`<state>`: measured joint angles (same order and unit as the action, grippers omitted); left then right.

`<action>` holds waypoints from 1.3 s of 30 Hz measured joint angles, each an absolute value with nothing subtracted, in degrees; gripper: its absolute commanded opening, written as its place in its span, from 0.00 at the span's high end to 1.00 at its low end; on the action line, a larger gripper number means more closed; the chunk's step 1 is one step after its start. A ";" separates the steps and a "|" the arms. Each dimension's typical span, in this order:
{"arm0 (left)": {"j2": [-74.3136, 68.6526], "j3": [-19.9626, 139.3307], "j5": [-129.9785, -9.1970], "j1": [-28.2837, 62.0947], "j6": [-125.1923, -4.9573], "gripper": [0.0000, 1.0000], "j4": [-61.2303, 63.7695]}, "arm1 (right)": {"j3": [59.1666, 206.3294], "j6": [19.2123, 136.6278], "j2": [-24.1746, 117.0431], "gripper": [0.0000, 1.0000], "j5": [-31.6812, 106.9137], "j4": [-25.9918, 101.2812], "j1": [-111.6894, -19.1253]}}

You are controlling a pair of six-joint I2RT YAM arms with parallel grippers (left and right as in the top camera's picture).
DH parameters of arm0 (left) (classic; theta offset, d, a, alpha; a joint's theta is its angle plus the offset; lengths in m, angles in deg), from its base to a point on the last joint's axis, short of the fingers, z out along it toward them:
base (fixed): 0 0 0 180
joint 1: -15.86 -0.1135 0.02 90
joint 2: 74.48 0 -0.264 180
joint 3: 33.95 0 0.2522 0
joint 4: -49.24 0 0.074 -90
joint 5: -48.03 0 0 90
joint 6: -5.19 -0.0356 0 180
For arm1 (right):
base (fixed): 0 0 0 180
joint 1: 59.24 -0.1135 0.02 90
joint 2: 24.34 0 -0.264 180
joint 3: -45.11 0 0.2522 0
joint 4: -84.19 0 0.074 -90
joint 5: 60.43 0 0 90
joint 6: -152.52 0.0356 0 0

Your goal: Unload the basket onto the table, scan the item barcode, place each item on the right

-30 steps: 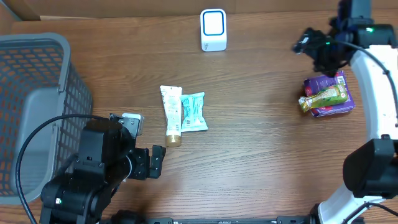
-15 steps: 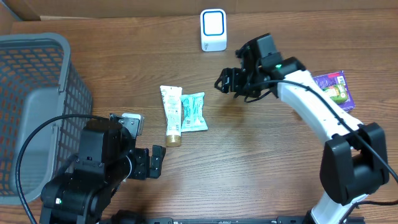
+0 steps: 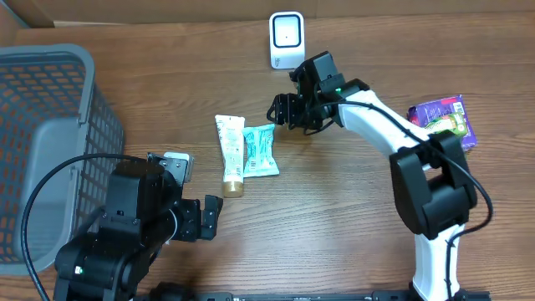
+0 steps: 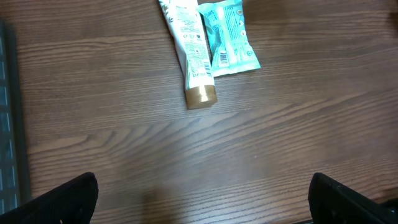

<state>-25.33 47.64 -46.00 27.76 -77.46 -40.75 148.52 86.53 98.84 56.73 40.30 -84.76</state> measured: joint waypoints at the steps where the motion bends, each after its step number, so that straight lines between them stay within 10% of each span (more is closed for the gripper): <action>1: -25.31 47.64 -46.00 27.76 -77.43 0.01 -40.75 | 148.54 86.53 99.49 0.25 56.82 41.04 -85.00; 16: -25.33 47.64 -46.00 27.76 -77.43 0.00 -40.73 | 149.30 92.54 104.69 0.50 56.29 46.49 -89.85; 24: -25.33 47.64 -45.98 27.76 -77.46 0.00 -40.73 | 149.63 95.69 104.69 0.96 52.91 40.21 -90.25; 39: -25.33 47.64 -46.00 27.76 -77.43 0.01 -40.75 | 150.38 97.92 96.41 0.90 33.67 19.08 -85.05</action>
<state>-25.33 47.64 -46.00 27.76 -77.43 -40.75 150.38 97.92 96.41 33.67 19.08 -85.05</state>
